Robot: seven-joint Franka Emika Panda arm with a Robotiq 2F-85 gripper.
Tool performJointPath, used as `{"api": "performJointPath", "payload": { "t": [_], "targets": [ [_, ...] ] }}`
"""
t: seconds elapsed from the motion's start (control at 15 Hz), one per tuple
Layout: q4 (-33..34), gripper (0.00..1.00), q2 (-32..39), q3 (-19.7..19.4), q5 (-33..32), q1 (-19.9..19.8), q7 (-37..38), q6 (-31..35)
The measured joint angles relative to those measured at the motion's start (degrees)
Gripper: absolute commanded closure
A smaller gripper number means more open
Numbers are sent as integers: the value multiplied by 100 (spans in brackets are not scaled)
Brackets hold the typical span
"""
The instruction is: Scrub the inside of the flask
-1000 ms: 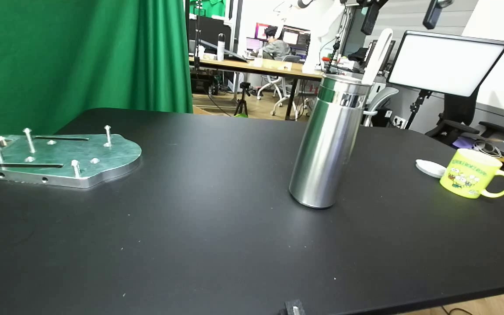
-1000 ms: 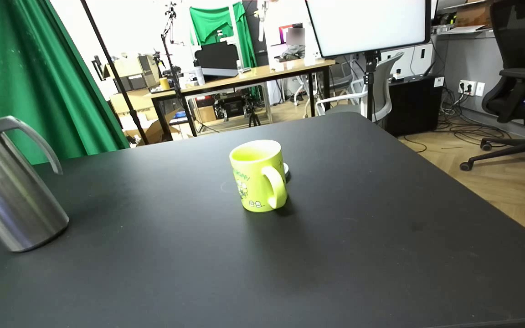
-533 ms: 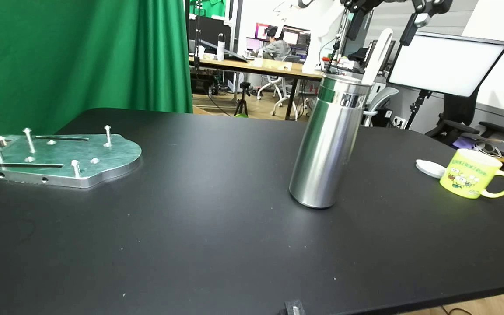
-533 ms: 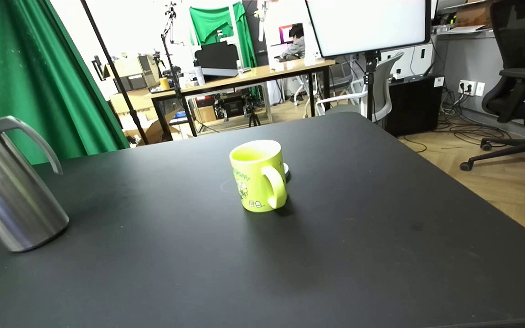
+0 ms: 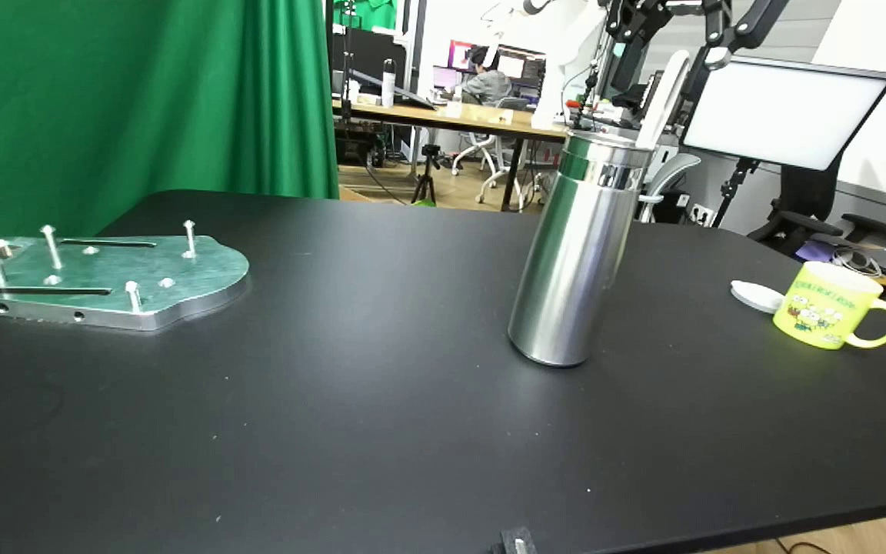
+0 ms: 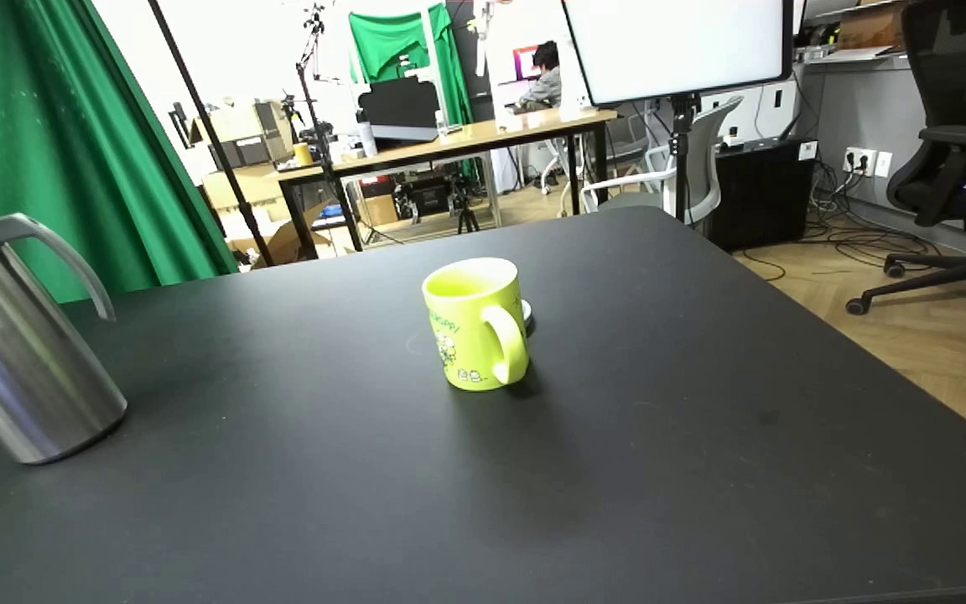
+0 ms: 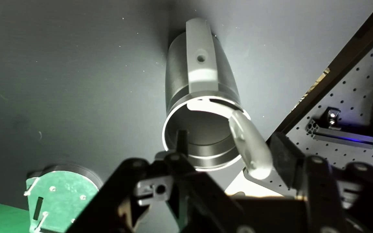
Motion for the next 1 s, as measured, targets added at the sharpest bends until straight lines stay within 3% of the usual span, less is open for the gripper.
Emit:
{"api": "performJointPath", "payload": {
  "t": [0.4, 1.0],
  "targets": [
    [36, 100, 0, 108, -133, -3, 49, -73],
    [483, 96, -83, 592, -922, 56, 662, -894]
  ]
}}
